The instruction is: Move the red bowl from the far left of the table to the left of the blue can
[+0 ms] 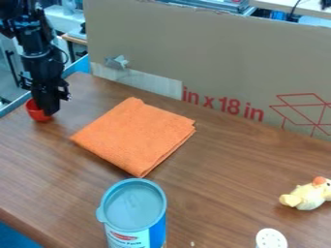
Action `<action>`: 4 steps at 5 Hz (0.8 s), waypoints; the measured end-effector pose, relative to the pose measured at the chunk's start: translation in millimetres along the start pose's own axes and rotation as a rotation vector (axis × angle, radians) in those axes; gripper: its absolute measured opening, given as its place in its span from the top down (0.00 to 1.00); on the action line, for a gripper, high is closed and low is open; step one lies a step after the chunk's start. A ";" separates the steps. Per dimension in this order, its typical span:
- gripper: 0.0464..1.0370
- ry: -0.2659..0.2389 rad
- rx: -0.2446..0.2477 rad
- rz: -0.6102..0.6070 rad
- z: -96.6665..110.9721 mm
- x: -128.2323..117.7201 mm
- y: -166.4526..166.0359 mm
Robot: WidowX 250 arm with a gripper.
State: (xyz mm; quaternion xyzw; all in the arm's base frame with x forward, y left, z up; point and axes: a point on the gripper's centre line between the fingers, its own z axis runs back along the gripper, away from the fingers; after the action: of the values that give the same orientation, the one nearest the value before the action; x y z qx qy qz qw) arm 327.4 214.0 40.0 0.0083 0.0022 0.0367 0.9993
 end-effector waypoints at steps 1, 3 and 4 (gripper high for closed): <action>0.96 0.053 0.015 0.002 6.8 -16.7 -4.0; 0.96 -0.055 0.127 -0.087 109.3 -36.5 -69.5; 0.96 0.026 0.048 -0.105 91.6 -63.0 -96.9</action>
State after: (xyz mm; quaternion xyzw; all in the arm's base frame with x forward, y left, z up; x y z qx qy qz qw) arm 272.2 111.2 130.2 0.0315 0.0166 -0.0157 0.9992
